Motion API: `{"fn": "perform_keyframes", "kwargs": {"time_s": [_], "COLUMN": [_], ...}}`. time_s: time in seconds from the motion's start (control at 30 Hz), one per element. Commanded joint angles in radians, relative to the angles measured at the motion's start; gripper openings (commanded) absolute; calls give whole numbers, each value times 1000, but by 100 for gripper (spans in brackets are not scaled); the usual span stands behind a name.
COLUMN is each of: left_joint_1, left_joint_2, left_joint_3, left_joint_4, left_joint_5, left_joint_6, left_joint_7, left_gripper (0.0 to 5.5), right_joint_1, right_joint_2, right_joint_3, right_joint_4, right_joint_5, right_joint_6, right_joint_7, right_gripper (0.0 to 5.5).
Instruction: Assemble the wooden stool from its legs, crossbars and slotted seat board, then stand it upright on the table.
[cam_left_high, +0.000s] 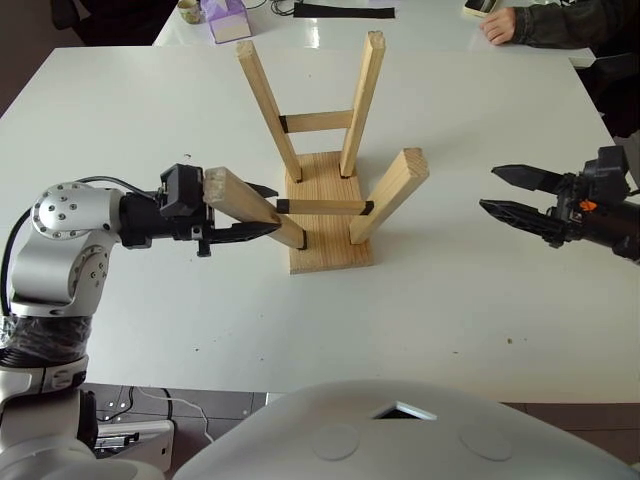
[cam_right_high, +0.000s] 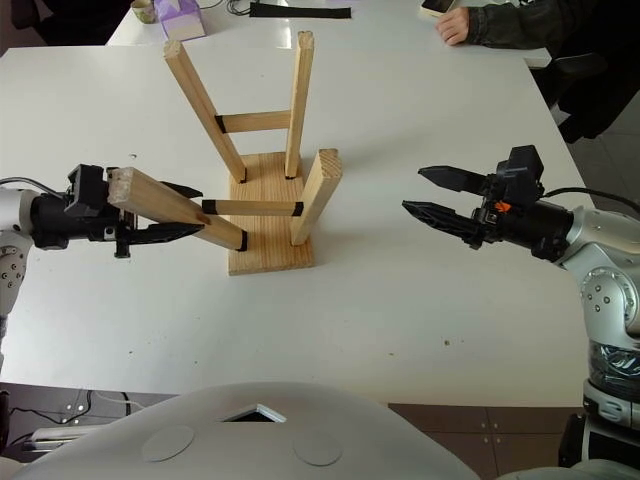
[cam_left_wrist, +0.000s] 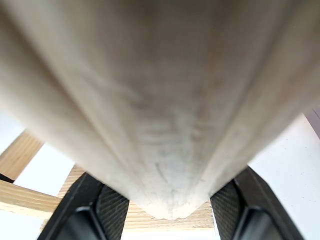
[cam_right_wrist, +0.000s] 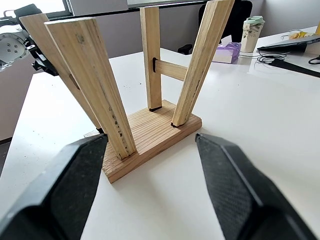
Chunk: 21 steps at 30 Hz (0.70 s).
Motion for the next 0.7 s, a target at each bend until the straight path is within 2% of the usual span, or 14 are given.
{"fn": "perform_keyframes", "kwargs": {"time_s": [0.03,0.37,0.47,0.6,0.7], "left_joint_1": [-7,-33,-29,-42,-62], "left_joint_2": [19,19,19,9,-6], "left_joint_3": [-25,-95,-111,-123,-133], "left_joint_4": [43,61,52,55,60], "left_joint_5": [-6,55,72,80,83], "left_joint_6": [125,125,112,120,134], "left_joint_7": [3,-20,-17,6,38], "left_gripper": [205,205,205,205,205], "right_joint_1": [16,33,18,-90,-189], "right_joint_2": [-5,1,17,62,105], "right_joint_3": [5,17,-4,-72,-104], "right_joint_4": [-17,-51,-96,-155,-238], "right_joint_5": [-9,-10,49,236,393], "right_joint_6": [-14,-18,11,88,116], "right_joint_7": [9,-2,-29,-173,-365], "right_gripper": [323,323,323,323,323]}}
